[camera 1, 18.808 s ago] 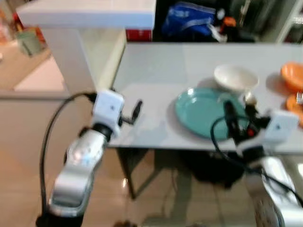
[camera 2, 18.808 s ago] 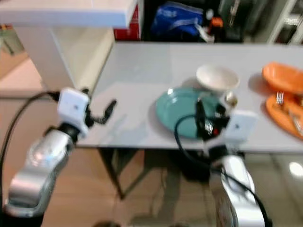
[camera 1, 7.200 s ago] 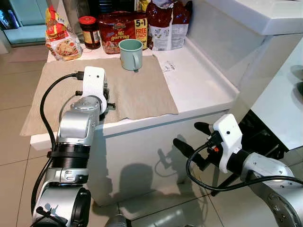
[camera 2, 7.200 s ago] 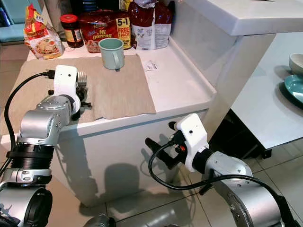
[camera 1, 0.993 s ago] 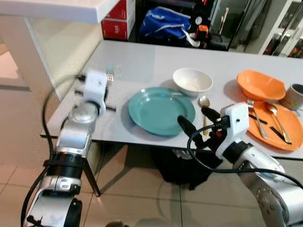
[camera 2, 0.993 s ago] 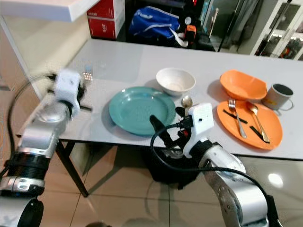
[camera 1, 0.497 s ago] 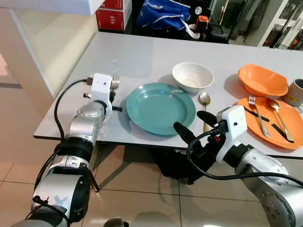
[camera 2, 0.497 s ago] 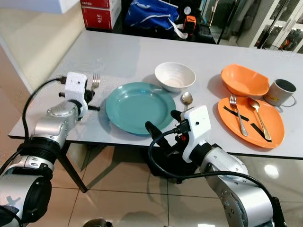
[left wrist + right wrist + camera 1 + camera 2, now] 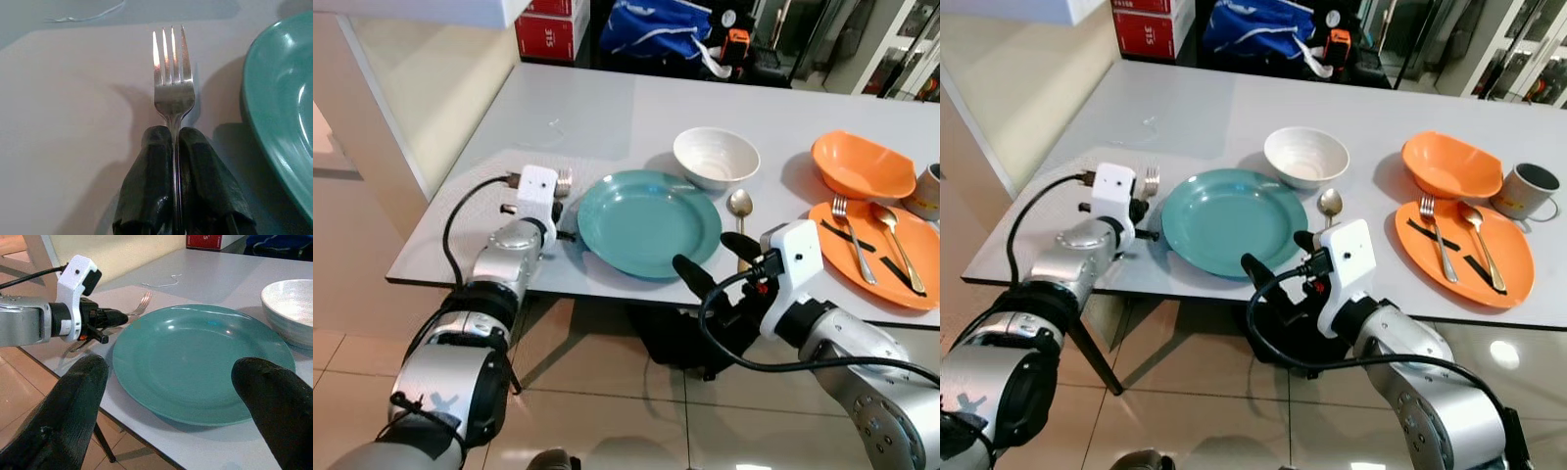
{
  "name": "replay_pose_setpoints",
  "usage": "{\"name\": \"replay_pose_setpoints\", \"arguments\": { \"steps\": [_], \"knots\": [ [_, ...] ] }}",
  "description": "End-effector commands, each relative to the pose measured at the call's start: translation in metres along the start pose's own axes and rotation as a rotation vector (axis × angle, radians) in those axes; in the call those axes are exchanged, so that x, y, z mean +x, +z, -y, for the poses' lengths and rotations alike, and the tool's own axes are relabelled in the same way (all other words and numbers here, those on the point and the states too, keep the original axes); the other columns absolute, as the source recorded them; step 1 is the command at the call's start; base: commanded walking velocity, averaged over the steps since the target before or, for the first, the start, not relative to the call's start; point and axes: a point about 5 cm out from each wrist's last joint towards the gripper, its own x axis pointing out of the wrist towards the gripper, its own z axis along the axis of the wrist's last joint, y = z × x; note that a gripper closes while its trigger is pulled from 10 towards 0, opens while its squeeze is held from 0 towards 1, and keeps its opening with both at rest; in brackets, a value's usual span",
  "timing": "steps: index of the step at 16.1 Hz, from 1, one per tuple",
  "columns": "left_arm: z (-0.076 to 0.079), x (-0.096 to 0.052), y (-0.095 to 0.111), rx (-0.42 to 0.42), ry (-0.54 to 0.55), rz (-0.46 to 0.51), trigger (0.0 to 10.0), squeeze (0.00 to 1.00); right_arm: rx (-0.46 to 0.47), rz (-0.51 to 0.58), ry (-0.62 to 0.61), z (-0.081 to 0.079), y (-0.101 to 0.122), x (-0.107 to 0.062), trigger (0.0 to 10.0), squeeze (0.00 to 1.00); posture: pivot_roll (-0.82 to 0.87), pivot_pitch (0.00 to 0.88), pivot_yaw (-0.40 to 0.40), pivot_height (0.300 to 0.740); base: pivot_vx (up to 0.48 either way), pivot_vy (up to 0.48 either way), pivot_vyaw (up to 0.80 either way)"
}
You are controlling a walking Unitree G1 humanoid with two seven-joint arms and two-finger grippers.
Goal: Setting the table
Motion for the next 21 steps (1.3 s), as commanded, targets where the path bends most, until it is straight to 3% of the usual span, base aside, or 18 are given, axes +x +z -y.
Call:
{"name": "replay_pose_setpoints", "arguments": {
  "steps": [1,2,3,4,5,6,8,9,12,13,14,16,17,19,20,21],
  "knots": [
    [0.000,0.002,0.009,0.009,0.017,0.026,10.0,0.00,-0.022,0.022,0.008,-0.001,0.008,-0.001,10.0,0.00,-0.06,0.056,-0.039,0.740,0.000,0.000,0.00],
    [0.000,0.002,0.009,0.014,0.024,0.026,10.0,0.00,-0.022,0.022,0.008,-0.001,0.008,-0.001,10.0,0.00,-0.06,0.056,-0.039,0.740,0.000,0.000,0.00],
    [-0.001,0.002,0.010,0.023,0.038,0.029,10.0,0.38,-0.022,0.022,0.008,-0.002,0.008,0.000,10.0,0.00,-0.06,0.054,-0.037,0.740,0.000,0.000,0.00],
    [-0.005,0.002,0.011,0.032,0.076,0.033,10.0,0.61,-0.021,0.024,0.006,-0.002,0.008,0.000,10.0,0.00,-0.06,0.052,-0.036,0.740,0.000,0.000,0.00],
    [-0.007,0.002,0.011,0.030,0.094,0.033,10.0,0.63,-0.020,0.026,0.004,-0.001,0.008,0.000,10.0,0.00,-0.06,0.052,-0.036,0.740,0.000,0.000,0.00],
    [-0.007,0.002,0.011,0.020,0.091,0.032,10.0,0.88,-0.020,0.026,0.003,-0.001,0.008,0.000,10.0,0.00,-0.06,0.050,-0.033,0.740,0.000,0.000,0.00],
    [-0.005,0.003,0.011,0.026,0.074,0.030,10.0,0.91,-0.022,0.029,0.001,-0.001,0.009,0.000,10.0,0.00,-0.06,0.047,-0.029,0.740,0.000,0.000,0.00],
    [-0.001,0.004,0.012,0.022,0.054,0.030,10.0,1.00,-0.025,0.034,-0.004,0.000,0.010,0.001,10.0,0.00,-0.06,0.045,-0.028,0.740,0.000,0.000,0.00],
    [0.000,0.004,0.018,0.021,0.059,0.051,10.0,1.00,-0.030,0.039,-0.007,0.000,0.011,0.001,10.0,0.00,-0.06,0.042,-0.023,0.740,0.000,0.000,0.00],
    [-0.003,0.003,0.035,0.066,0.065,0.140,10.0,0.96,-0.034,0.048,-0.017,0.001,0.013,0.001,10.0,0.00,-0.07,0.042,-0.021,0.740,0.000,0.000,0.00],
    [-0.005,0.001,0.044,0.088,0.076,0.190,10.0,0.00,-0.037,0.057,-0.028,0.002,0.013,0.000,10.0,0.00,-0.06,0.039,-0.012,0.740,0.000,0.000,0.00],
    [-0.004,-0.002,0.053,0.094,0.075,0.246,10.0,0.00,-0.033,0.080,-0.055,0.003,0.015,0.000,10.0,0.00,-0.06,0.038,-0.010,0.740,0.000,0.000,0.00],
    [0.002,-0.018,0.067,0.084,0.080,0.403,10.0,0.00,0.005,0.152,-0.170,0.010,0.019,0.001,10.0,0.00,-0.05,0.032,-0.020,0.740,0.000,0.000,0.00],
    [0.010,-0.039,0.063,0.090,0.086,0.486,10.0,0.00,0.048,0.206,-0.295,0.018,0.020,0.005,10.0,0.00,-0.05,0.032,-0.020,0.740,0.000,0.480,0.00],
    [0.017,-0.053,0.058,0.130,0.060,0.534,10.0,0.00,0.100,0.211,-0.352,0.022,0.017,0.008,10.0,0.00,-0.03,0.026,-0.033,0.740,0.000,0.480,0.00],
    [0.019,-0.056,0.055,0.130,0.054,0.539,10.0,0.00,0.109,0.202,-0.376,0.024,0.015,0.010,10.0,0.00,-0.02,0.021,-0.039,0.740,0.000,0.480,0.00]
  ]
}}
